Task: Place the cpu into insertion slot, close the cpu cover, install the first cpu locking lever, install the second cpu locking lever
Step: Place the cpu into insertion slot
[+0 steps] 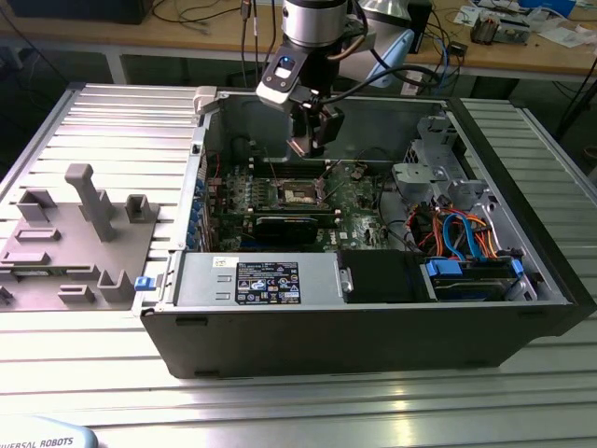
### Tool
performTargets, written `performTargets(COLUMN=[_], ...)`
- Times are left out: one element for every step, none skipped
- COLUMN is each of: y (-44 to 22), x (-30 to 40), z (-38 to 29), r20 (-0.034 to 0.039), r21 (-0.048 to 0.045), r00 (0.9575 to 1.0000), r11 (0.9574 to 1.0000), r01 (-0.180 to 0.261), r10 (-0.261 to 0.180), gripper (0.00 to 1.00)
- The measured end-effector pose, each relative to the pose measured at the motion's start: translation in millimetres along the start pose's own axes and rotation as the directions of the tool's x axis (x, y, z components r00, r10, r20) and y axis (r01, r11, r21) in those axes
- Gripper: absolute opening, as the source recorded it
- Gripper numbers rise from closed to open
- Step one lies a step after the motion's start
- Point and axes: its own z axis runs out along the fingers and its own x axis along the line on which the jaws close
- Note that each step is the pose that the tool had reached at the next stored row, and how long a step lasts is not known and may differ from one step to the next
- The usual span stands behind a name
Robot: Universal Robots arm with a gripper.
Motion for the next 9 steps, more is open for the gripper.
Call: performTargets(y=[0.0,0.0,0.0,0.0,-0.1,-0.1,0.0,-0.1,-0.1], x=[0.0,0.0,0.0,0.0,0.0,0.0,0.0,0.0,0.0], z=[0.0,0.1,0.2,0.4,0.6,0.7,0.8,1.0,1.1], r20=[0.0004,0.0007,0.0011,0.0009,0.0001,-0.0004,-0.0010,-0.0020,-0.0022], r21=[-0.0001,-0.0003,-0.0001,0.0011,0.0042,0.0060,0.0081,0.0119,0.0132], r00=[1.0000,1.0000,0.9999,0.9998,0.9997,0.9996,0.9995,0.9993,0.9991], r11=[1.0000,1.0000,0.9999,0.9998,0.9997,0.9996,0.9994,0.9992,0.9991], r01=[-0.005,-0.009,-0.015,-0.020,-0.025,-0.028,-0.032,-0.037,-0.041], r10=[0.005,0.009,0.015,0.020,0.025,0.028,0.032,0.037,0.041], gripper=[0.54,0.54,0.54,0.54,0.54,0.54,0.54,0.54,0.54])
